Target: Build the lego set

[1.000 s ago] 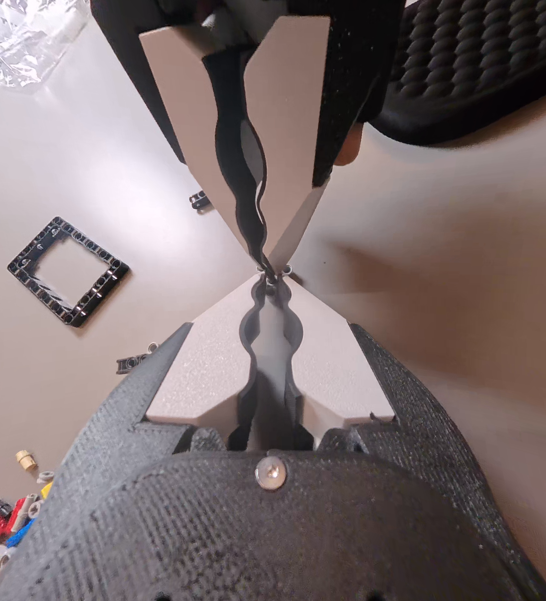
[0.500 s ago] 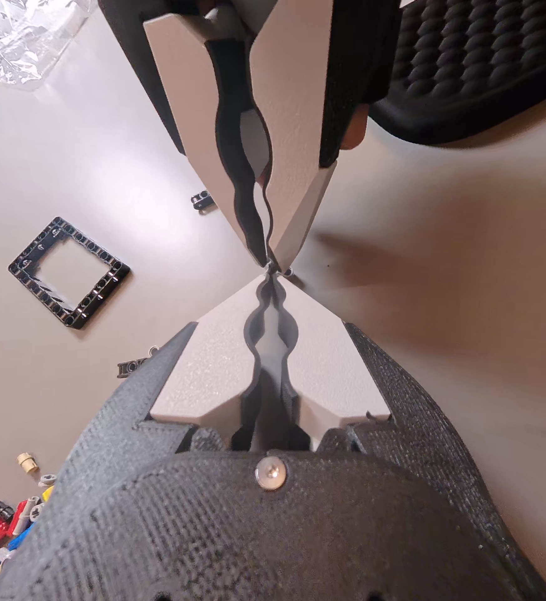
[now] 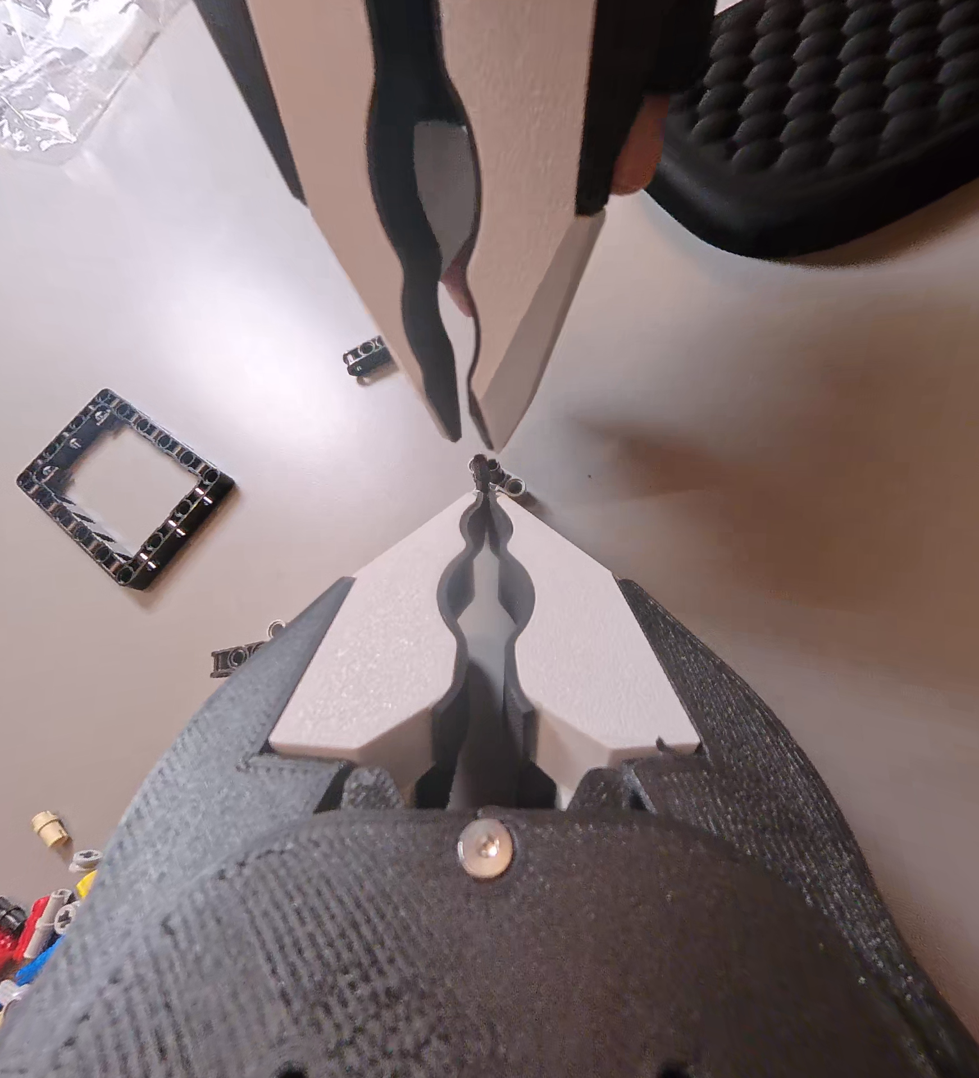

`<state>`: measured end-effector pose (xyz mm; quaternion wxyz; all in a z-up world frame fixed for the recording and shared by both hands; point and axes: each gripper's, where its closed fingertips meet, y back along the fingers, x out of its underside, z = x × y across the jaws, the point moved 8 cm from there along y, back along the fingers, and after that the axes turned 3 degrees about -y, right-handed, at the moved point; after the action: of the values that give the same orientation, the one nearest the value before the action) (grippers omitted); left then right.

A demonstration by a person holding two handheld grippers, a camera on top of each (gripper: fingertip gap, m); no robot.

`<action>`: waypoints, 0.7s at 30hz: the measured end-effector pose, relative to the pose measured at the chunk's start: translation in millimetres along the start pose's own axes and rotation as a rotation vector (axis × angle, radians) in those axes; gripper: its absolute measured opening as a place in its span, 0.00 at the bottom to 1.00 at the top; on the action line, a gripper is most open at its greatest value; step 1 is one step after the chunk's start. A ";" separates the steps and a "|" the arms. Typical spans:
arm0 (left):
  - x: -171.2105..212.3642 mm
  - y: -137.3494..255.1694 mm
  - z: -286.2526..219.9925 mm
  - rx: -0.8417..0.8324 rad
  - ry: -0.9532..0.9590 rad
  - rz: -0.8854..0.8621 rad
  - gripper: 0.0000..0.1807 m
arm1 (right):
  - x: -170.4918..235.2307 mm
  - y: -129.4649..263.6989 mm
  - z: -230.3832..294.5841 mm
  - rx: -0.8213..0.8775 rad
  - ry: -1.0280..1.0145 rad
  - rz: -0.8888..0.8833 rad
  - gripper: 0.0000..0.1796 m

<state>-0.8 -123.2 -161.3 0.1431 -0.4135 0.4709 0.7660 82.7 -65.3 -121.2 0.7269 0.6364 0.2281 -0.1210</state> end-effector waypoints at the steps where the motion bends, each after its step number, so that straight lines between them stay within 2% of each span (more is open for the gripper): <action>1: 0.0 0.0 0.0 0.001 0.001 0.000 0.00 | 2.1 -1.2 1.6 0.010 0.017 0.001 0.05; 5: 0.0 0.0 -0.3 -0.001 -0.001 0.000 0.00 | 3.3 -5.2 3.2 0.022 0.011 -0.033 0.03; 18: 0.1 0.4 -0.6 -0.002 -0.001 0.001 0.00 | 0.0 -10.0 2.1 0.023 0.003 0.025 0.01; 21: 0.8 1.7 0.0 0.015 0.014 -0.004 0.06 | -3.1 -10.3 3.4 0.033 0.016 0.074 0.01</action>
<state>-2.4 -124.2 -160.9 0.1444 -0.4187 0.4767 0.7593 75.8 -70.7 -128.4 0.7184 0.6573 0.2080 -0.0929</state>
